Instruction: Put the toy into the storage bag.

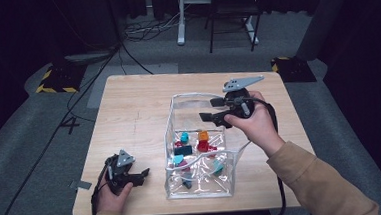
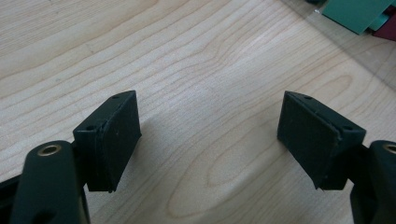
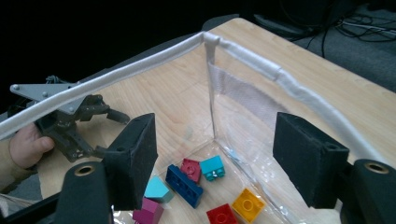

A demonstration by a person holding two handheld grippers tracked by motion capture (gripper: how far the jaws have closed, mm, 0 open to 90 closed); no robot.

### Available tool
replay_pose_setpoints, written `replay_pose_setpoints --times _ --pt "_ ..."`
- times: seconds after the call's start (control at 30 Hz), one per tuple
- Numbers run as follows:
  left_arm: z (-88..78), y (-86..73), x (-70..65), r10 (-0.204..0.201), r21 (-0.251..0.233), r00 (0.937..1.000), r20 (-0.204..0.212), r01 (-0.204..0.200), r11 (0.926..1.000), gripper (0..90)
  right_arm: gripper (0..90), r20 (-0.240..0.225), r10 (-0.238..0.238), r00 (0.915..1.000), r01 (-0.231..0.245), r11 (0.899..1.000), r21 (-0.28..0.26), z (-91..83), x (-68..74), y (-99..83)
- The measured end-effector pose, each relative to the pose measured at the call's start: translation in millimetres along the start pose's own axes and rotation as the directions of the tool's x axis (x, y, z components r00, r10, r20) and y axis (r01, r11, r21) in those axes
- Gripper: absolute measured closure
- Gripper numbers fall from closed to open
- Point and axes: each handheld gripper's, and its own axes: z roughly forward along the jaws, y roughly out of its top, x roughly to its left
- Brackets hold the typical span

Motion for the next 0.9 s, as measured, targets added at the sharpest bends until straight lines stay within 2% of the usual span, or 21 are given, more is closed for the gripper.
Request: replay_pose_setpoints --times 0.2,0.4,0.53,0.67,0.77,0.9 --pt "0.0 0.0 -0.2 0.001 0.000 1.0000 -0.003 -0.001 1.0000 21.6 31.3 0.054 0.013 0.9985 -0.011 0.999 -0.032 -27.5 -8.9 0.2" --pt "0.0 0.0 -0.2 0.001 0.000 1.0000 -0.003 -0.001 1.0000 21.6 31.1 0.136 0.048 0.9896 -0.042 0.998 -0.040 -60.5 -27.6 -11.3" --pt "0.0 0.0 -0.3 0.001 0.000 1.0000 -0.004 -0.001 1.0000 21.6 30.9 0.194 0.076 0.9780 -0.066 0.996 -0.056 -84.0 -38.9 -22.8" --pt "-0.1 -0.1 -0.5 0.004 -0.002 1.0000 -0.004 -0.004 1.0000 21.9 30.9 0.246 0.091 0.9649 -0.083 0.996 -0.043 -101.3 -49.2 -38.4" --pt "-0.1 -0.3 -0.8 0.001 -0.002 1.0000 -0.004 -0.001 1.0000 22.0 30.4 0.269 0.116 0.9562 -0.111 0.993 -0.035 -112.4 -57.2 -51.5" --pt "-0.1 -0.4 -0.9 -0.001 -0.003 1.0000 -0.002 0.001 1.0000 22.0 30.1 0.307 0.149 0.9401 -0.147 0.989 -0.028 -125.1 -69.0 -69.1"
